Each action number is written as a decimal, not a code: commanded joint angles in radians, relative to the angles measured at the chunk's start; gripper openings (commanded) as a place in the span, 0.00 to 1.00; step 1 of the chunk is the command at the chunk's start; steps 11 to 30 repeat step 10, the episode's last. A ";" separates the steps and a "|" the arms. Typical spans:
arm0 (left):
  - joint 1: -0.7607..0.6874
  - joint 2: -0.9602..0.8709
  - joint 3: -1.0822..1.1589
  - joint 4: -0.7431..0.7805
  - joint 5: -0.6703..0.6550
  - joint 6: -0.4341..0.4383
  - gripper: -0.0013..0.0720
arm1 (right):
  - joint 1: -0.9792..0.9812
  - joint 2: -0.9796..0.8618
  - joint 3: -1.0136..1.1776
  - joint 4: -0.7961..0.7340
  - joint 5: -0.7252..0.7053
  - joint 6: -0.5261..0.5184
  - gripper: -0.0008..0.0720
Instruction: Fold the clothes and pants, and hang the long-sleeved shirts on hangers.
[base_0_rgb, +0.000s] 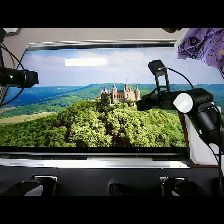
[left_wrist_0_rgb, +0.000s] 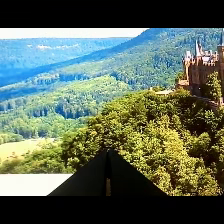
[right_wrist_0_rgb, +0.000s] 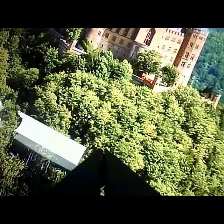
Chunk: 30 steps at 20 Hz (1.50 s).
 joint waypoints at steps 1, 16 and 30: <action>-0.002 0.007 -0.016 0.015 0.025 0.007 0.04 | 0.013 0.001 0.001 0.003 -0.004 -0.005 0.06; -0.002 0.001 -0.016 0.015 0.025 0.007 0.04 | 0.013 0.001 0.001 0.003 -0.004 -0.005 0.06; -0.002 0.001 -0.016 0.015 0.025 0.007 0.04 | 0.013 0.001 0.001 0.003 -0.004 -0.005 0.06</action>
